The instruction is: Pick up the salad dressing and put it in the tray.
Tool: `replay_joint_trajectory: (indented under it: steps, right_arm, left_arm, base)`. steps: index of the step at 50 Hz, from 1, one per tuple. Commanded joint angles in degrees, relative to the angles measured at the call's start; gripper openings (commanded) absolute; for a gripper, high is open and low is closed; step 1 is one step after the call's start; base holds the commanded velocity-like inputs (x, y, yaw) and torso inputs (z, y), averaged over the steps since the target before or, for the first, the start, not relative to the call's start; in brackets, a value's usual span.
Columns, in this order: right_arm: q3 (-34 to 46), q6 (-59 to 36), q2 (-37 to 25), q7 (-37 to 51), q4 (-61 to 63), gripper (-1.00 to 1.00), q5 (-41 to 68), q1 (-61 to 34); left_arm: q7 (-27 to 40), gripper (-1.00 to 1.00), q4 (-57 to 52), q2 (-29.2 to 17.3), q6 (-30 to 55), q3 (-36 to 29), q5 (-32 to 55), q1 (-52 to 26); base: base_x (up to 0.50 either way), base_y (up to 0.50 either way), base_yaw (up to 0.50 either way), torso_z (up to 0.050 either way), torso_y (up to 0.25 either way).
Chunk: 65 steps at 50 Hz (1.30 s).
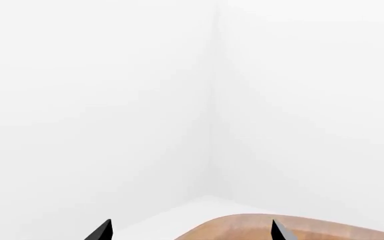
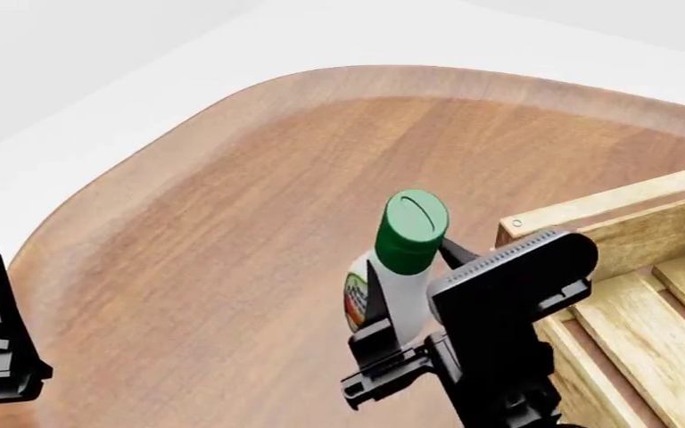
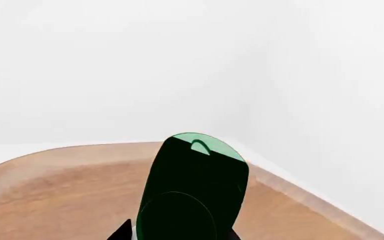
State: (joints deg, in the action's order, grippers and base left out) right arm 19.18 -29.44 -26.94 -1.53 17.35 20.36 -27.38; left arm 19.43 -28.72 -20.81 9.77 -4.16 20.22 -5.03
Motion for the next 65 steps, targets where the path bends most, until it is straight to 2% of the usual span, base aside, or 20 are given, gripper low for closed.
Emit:
replay_joint_trajectory:
  steps: [1,25,47,65]
  right_arm:
    - [-4.36,0.10,-0.70,2.09,-1.43,-1.00,-1.12,-3.18]
    - [-12.37,0.34,-3.66,7.74,-8.74,-1.00,-3.06,-6.86]
    - [-15.50,2.54,-5.23,12.11,-17.19,-1.00,-6.62,-8.44]
    - [-14.95,8.96,-3.91,15.71,-34.95,-1.00,-11.50,-13.65]
  left_arm:
    - [0.16,1.00,0.10,-0.10,-0.10,-0.14,0.10,-0.06]
    - [0.40,1.00,0.02,-0.51,-0.24,-0.39,0.33,-0.16]
    - [0.60,1.00,0.25,-0.70,-0.63,-1.09,-0.08,-0.11]
    - [0.99,1.00,0.28,-0.87,-0.81,-1.03,0.15,-0.02]
  base:
    - [0.00,0.00,0.00,0.000,0.000]
    - [0.00,0.00,0.00,0.000,0.001]
    - [0.00,0.00,0.00,0.000,0.000]
    - [0.00,0.00,0.00,0.000,0.001]
